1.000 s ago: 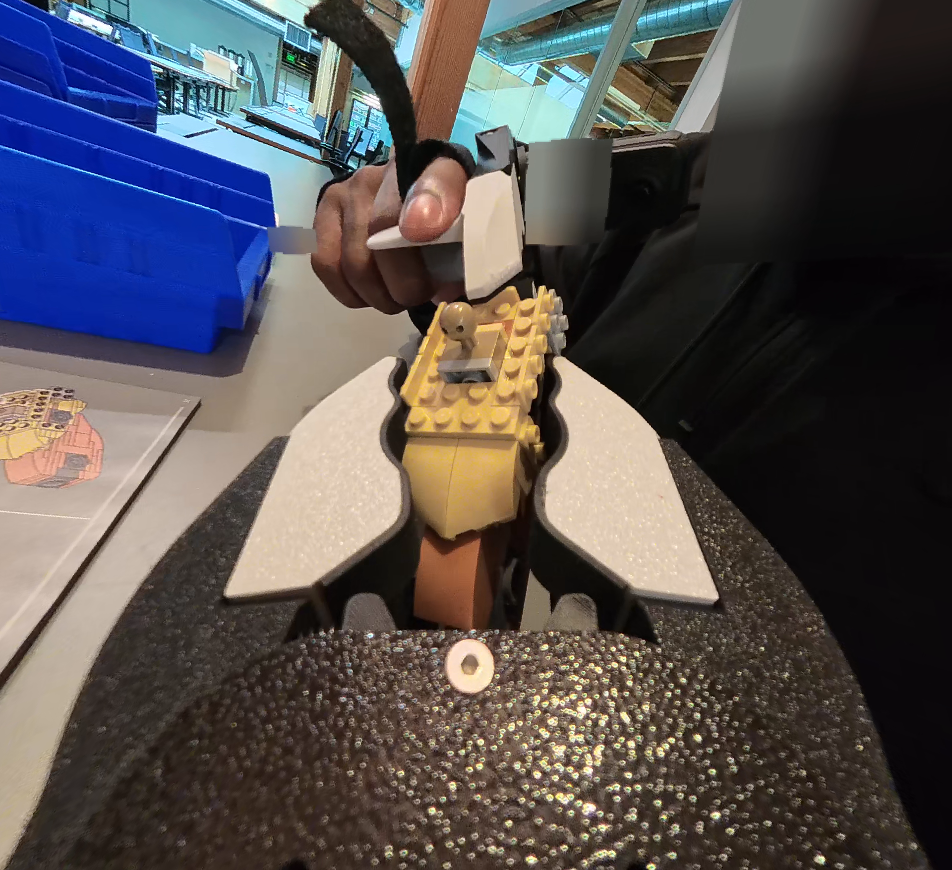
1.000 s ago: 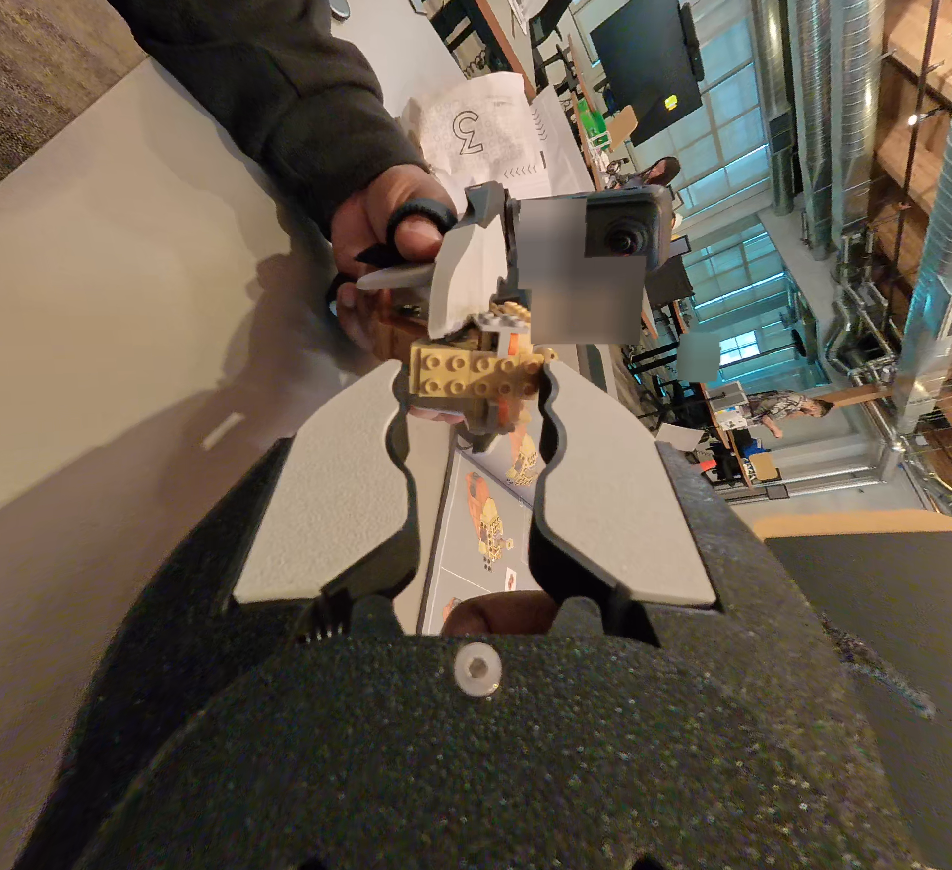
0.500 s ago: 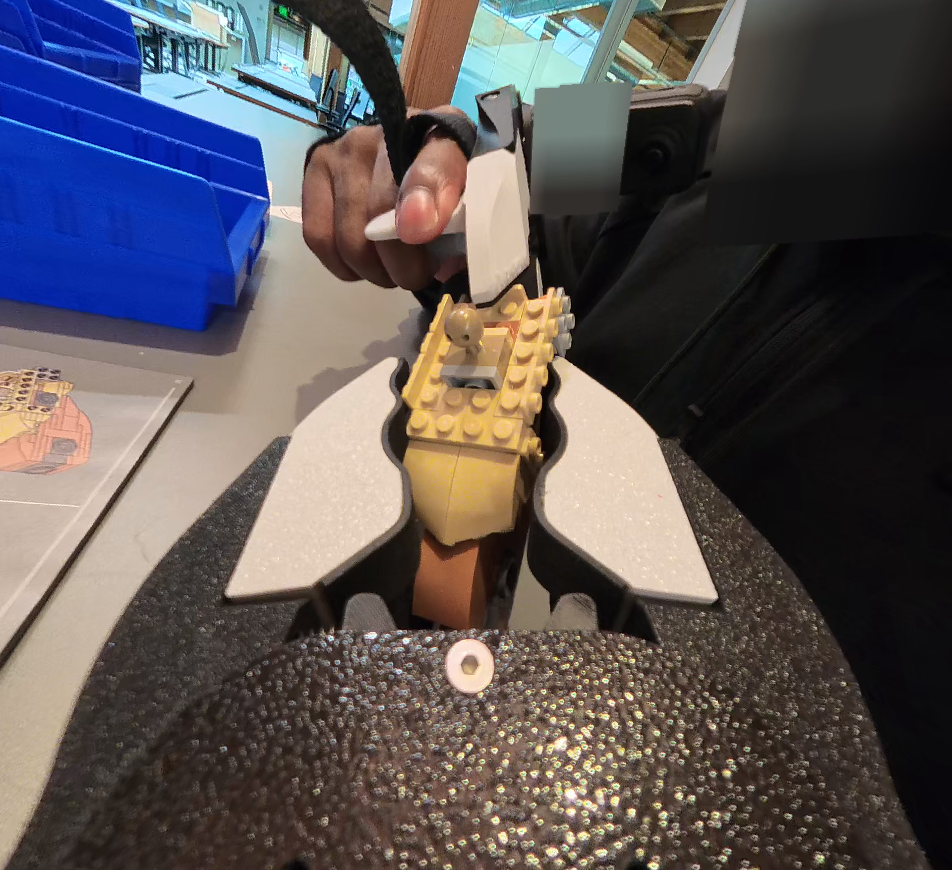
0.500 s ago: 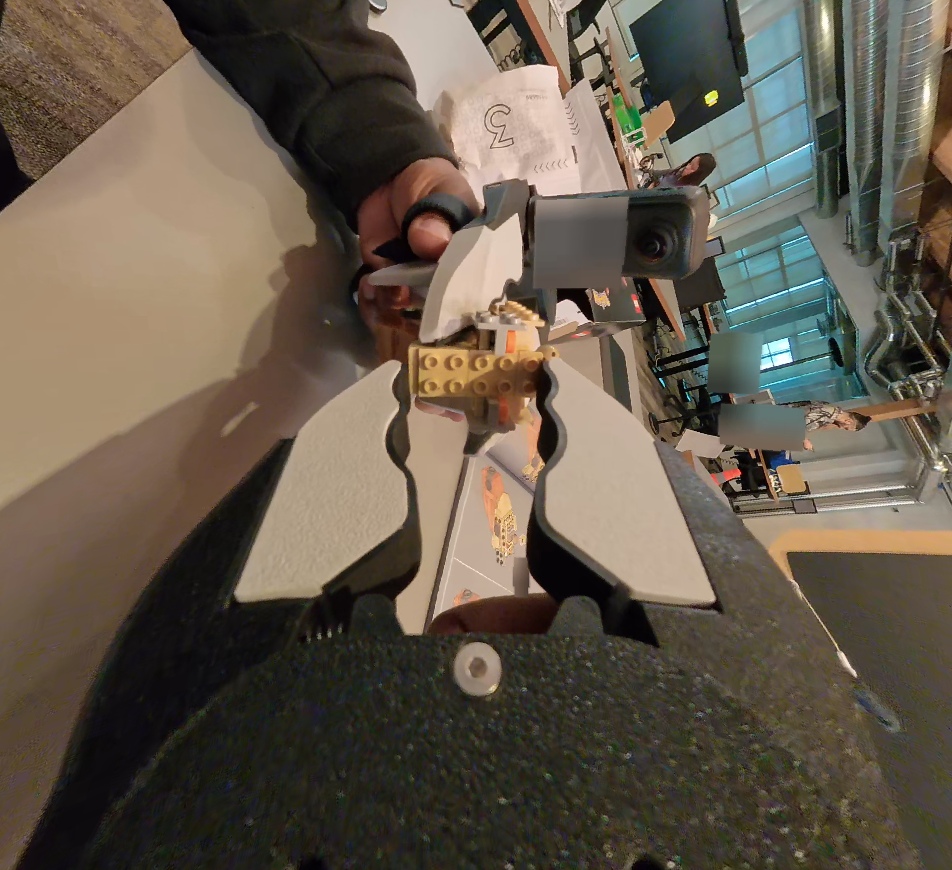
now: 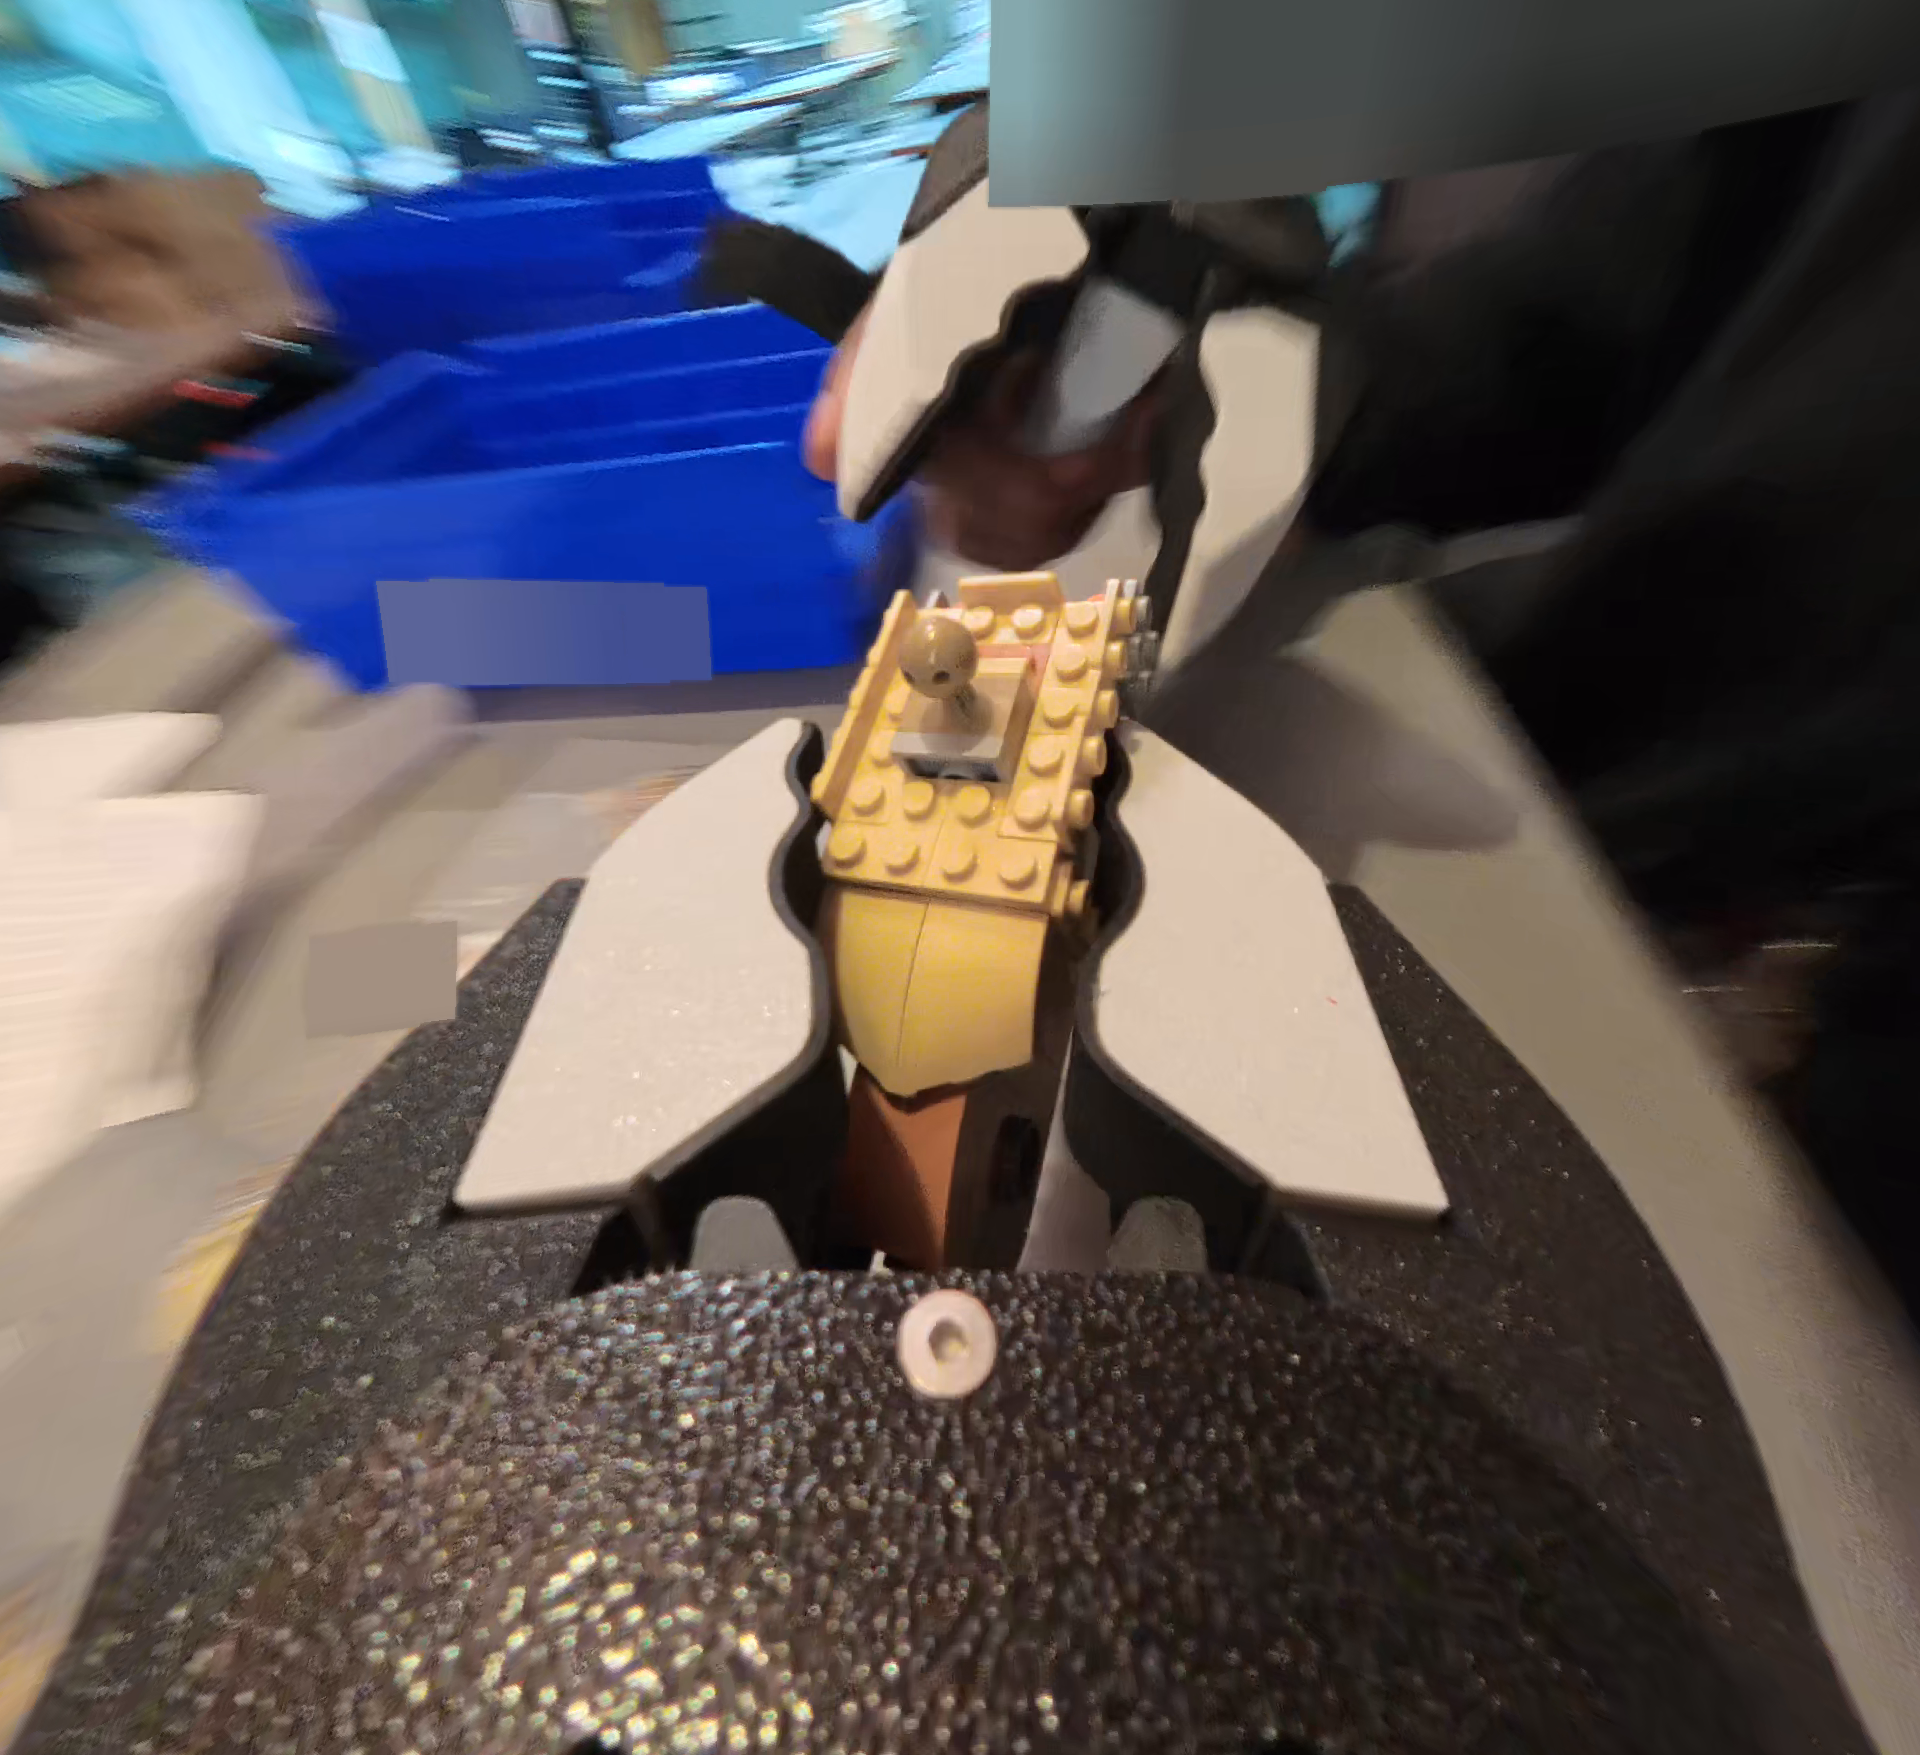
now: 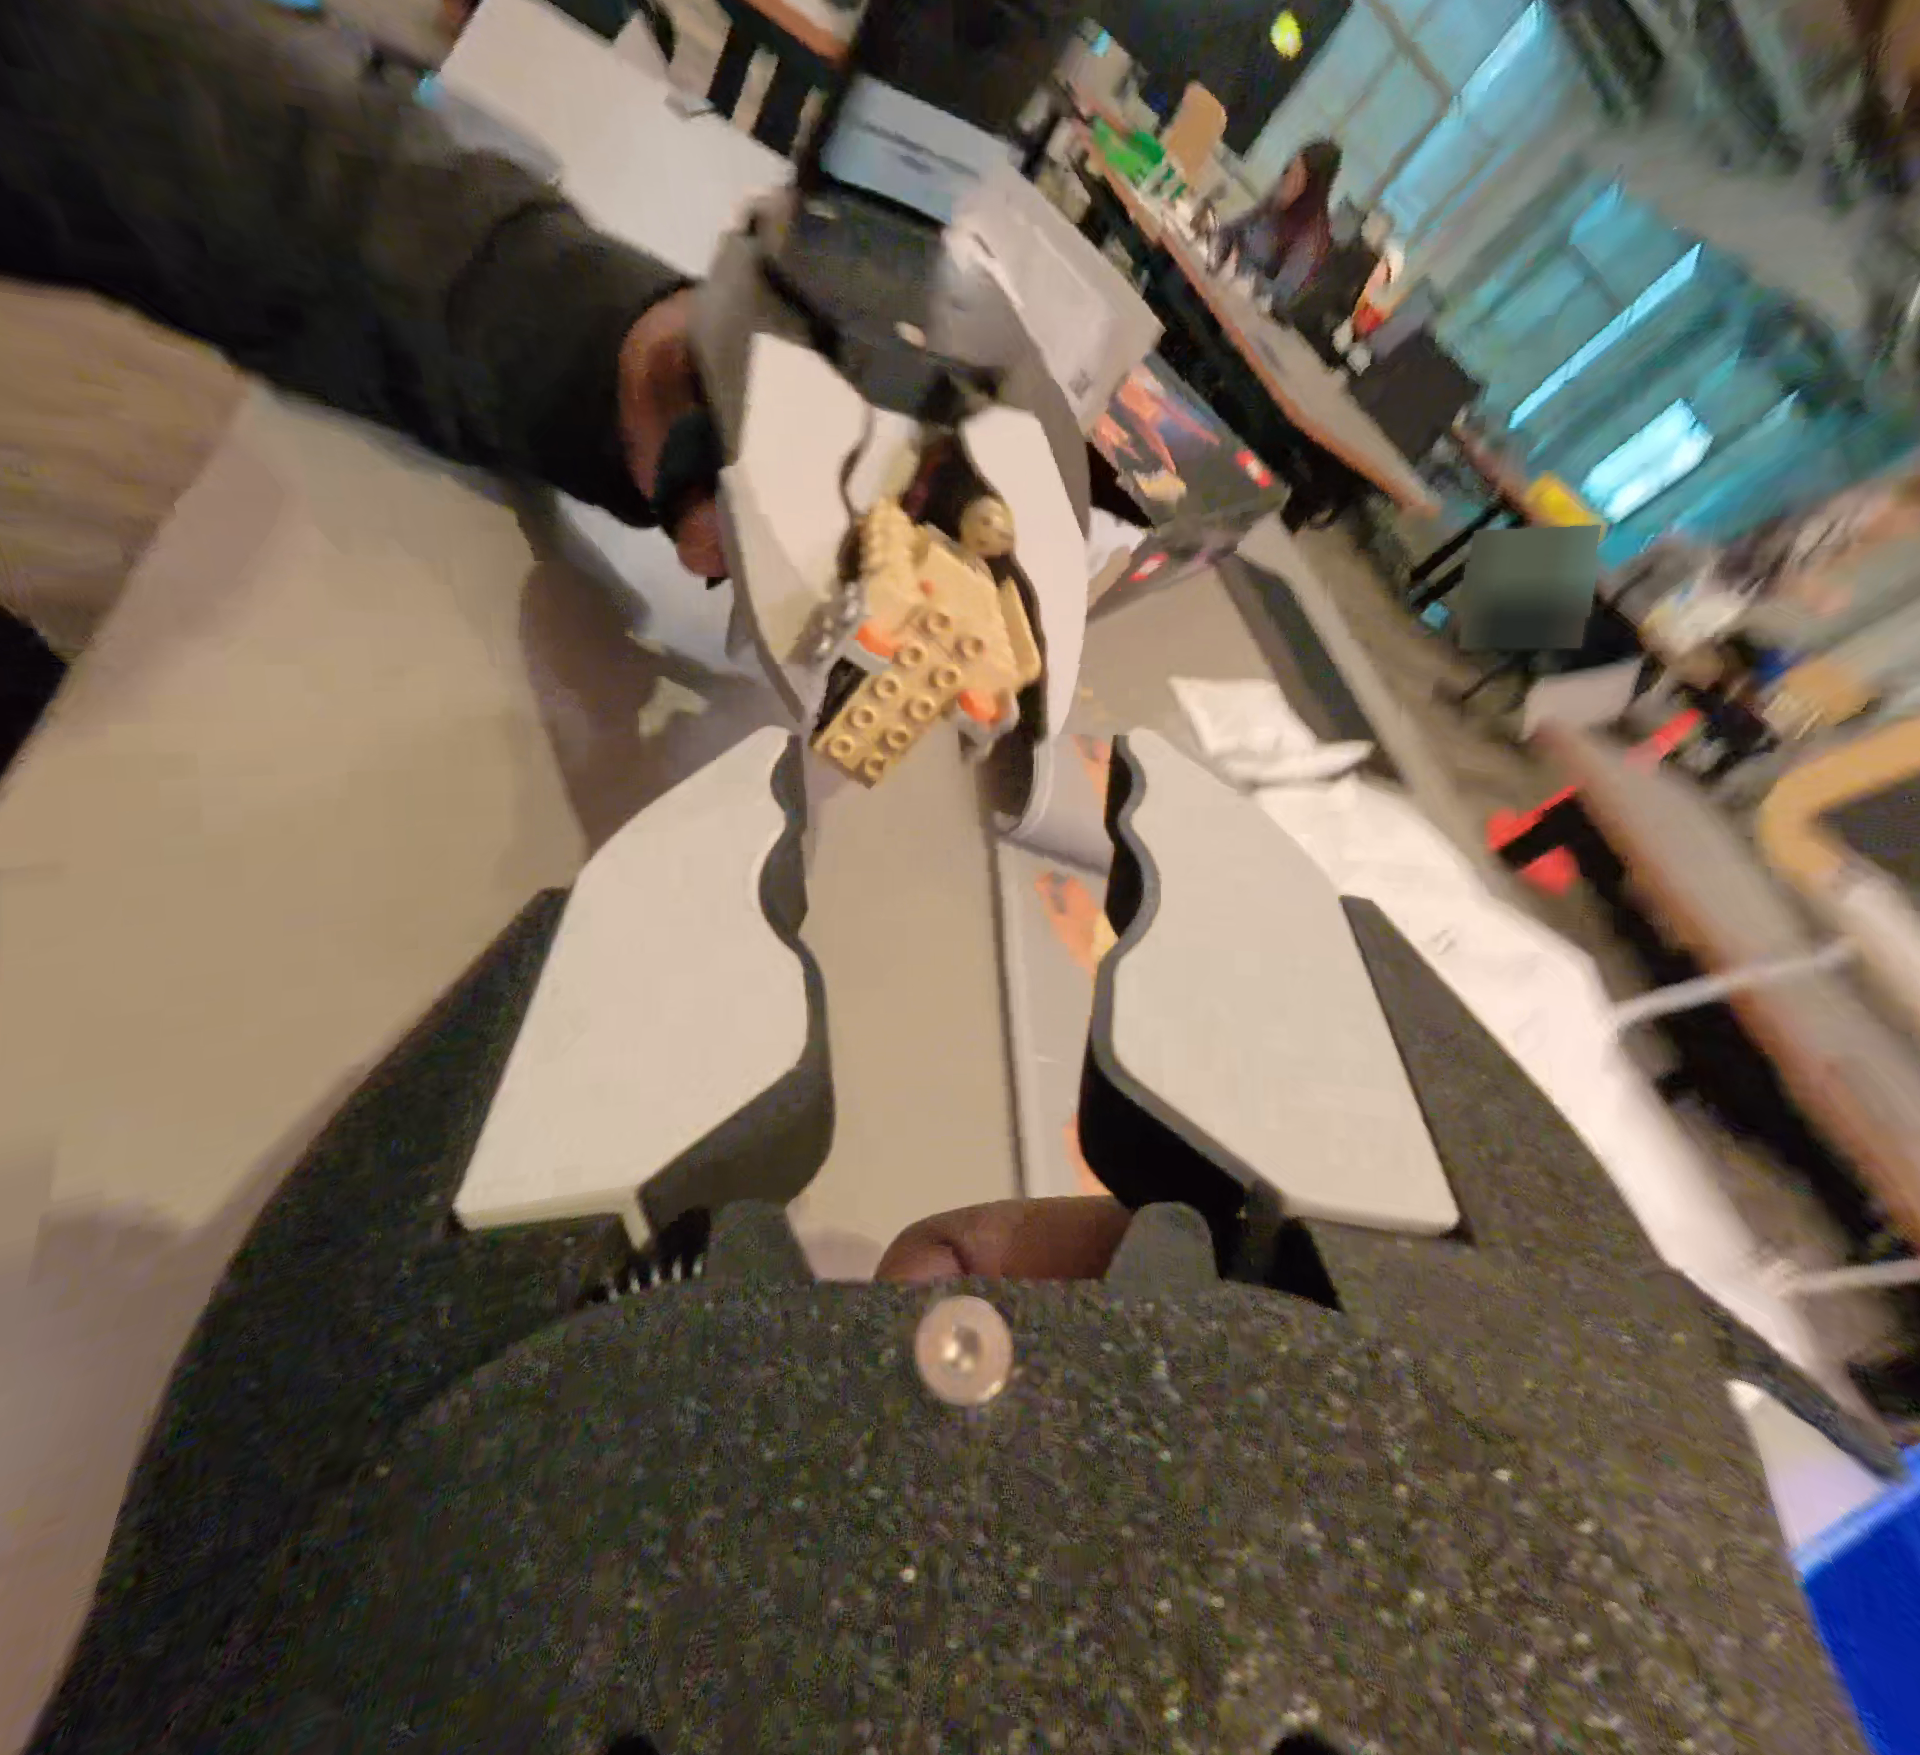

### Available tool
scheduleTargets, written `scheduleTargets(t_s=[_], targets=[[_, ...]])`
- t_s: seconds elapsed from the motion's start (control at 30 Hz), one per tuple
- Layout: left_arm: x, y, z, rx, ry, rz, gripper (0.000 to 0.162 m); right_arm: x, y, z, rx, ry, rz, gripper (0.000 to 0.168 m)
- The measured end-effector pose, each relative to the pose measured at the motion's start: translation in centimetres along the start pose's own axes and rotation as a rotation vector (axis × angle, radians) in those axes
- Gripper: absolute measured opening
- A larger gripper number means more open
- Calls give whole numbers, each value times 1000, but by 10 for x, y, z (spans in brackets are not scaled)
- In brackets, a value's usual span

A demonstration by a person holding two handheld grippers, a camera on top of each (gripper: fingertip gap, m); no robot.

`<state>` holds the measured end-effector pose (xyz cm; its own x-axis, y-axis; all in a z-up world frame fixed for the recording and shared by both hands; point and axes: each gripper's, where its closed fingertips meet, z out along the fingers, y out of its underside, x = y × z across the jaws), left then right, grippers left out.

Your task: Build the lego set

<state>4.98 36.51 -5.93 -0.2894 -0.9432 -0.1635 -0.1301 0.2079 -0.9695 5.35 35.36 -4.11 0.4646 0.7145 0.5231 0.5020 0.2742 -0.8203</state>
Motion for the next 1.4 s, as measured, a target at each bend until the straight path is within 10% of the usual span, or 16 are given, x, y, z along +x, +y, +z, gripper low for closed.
scheduleTargets(t_s=[0.37,1.4], targets=[[-43,13,-12,-305,-539,594,49,19,17,18,-30,-3,855,39],[-52,20,-7,-414,-677,708,49,20,28,34,-94,118,849,11]])
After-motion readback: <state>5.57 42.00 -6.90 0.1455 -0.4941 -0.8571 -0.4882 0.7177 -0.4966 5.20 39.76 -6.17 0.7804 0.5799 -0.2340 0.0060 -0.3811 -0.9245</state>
